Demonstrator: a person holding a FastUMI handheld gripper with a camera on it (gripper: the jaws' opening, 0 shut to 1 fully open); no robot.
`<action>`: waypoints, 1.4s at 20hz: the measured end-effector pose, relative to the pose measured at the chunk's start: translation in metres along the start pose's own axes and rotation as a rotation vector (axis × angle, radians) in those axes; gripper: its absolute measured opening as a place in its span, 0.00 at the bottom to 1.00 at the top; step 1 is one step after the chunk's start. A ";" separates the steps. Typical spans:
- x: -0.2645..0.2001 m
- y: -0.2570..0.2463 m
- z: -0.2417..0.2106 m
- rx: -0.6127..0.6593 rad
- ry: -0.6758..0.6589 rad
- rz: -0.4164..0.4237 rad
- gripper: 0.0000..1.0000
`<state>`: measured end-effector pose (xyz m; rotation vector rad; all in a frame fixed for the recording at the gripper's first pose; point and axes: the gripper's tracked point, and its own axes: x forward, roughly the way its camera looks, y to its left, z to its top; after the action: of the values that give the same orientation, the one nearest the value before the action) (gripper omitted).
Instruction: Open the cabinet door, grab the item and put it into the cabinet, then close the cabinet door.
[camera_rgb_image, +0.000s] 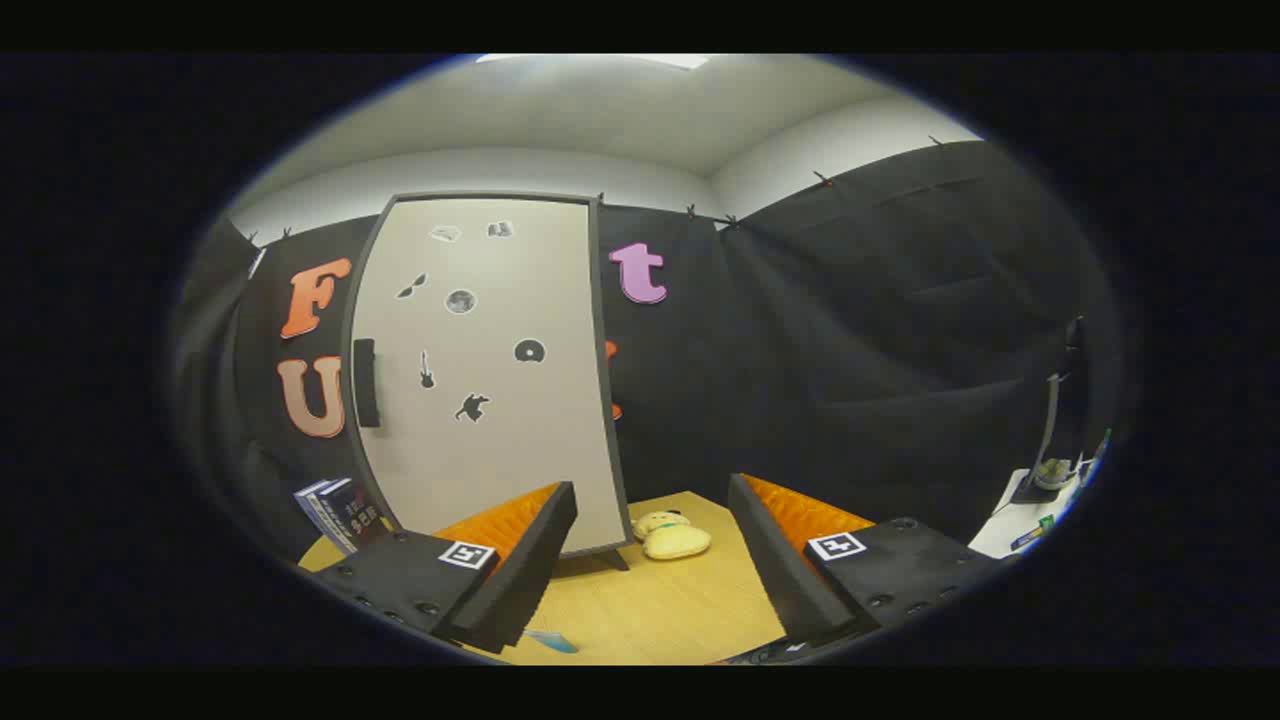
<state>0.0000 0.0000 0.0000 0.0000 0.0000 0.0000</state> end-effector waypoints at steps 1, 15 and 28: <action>-0.001 0.000 0.000 -0.001 0.000 0.000 0.98; 0.002 0.017 -0.012 -0.012 0.046 0.022 0.98; 0.047 0.137 0.019 -0.011 0.053 0.197 0.98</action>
<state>0.0468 0.1370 0.0185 -0.0112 0.0526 0.1968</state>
